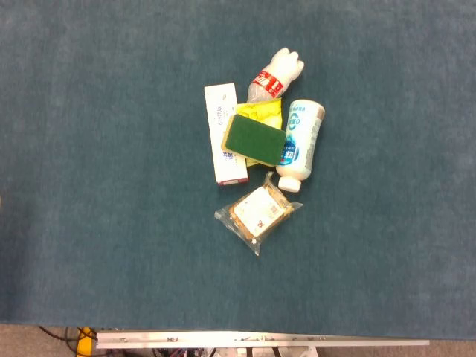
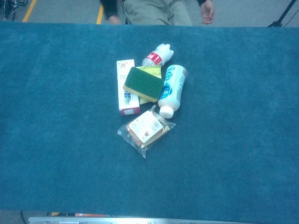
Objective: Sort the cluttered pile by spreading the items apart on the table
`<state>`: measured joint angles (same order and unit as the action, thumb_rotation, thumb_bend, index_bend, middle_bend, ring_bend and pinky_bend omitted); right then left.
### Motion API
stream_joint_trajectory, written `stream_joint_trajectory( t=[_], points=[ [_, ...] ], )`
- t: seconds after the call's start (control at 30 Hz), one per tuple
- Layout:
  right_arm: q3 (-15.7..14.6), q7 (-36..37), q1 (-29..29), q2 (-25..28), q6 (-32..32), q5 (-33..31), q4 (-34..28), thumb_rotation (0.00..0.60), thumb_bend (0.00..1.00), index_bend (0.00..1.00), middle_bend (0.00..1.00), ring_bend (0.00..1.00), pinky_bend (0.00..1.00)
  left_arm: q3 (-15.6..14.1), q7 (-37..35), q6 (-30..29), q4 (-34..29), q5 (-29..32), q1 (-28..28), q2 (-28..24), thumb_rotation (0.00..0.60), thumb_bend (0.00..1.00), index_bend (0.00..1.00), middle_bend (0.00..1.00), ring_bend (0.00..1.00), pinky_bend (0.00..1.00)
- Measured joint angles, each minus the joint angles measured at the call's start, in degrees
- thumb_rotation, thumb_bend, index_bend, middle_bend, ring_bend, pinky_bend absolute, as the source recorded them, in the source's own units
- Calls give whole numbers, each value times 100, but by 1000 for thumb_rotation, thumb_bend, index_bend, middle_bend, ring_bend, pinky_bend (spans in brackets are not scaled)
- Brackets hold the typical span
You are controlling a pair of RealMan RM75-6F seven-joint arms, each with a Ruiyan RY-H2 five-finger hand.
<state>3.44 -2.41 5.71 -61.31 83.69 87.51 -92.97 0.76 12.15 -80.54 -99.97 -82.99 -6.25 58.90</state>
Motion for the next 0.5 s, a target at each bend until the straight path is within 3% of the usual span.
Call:
stream_joint_trajectory(
  t=[0.5],
  points=[
    [-27,218,92,145,28,285,17,600,305,570,548,472,395,-30,113,13,-134,-54,-22,-21,600,358,443,358,264,234]
  ],
)
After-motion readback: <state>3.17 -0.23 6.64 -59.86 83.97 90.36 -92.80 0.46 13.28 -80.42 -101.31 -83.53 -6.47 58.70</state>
